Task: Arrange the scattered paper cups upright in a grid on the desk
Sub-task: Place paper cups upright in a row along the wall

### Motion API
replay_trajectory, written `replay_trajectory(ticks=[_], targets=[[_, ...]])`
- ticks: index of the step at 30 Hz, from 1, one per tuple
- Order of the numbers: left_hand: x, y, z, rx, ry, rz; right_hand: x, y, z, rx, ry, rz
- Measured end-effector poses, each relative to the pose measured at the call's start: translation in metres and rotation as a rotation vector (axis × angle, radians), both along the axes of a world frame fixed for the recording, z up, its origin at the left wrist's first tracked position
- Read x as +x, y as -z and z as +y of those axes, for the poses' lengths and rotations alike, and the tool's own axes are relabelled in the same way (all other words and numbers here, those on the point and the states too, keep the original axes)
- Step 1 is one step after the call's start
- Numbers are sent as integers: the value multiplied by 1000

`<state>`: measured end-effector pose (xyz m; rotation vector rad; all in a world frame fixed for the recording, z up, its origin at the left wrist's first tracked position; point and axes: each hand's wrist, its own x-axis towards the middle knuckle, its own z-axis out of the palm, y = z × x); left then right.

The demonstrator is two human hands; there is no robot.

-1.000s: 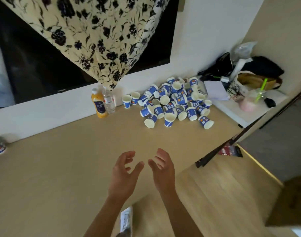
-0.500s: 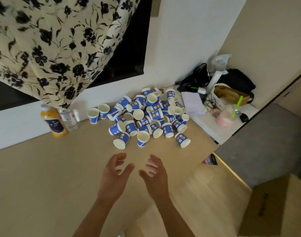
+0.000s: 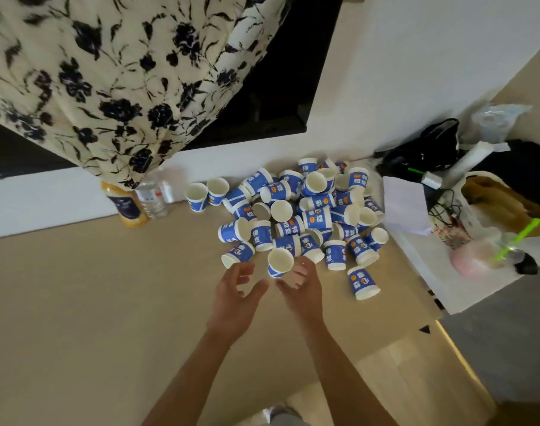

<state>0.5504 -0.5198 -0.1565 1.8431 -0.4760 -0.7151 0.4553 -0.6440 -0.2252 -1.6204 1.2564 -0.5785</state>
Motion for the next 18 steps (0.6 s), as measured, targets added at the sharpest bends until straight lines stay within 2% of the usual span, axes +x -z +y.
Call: replay_trajectory(ticks=[6, 11, 14, 18], targets=[[-13, 5, -17, 75, -156, 5, 22, 23, -61, -74, -252, 291], [-22, 11, -25, 120, -229, -18, 33, 46, -81, -250, -472, 540], [-26, 10, -30, 142, -238, -11, 37, 53, -86, -321, -568, 588], [-27, 10, -36, 157, -234, -46, 38, 57, -86, -375, -590, 576]])
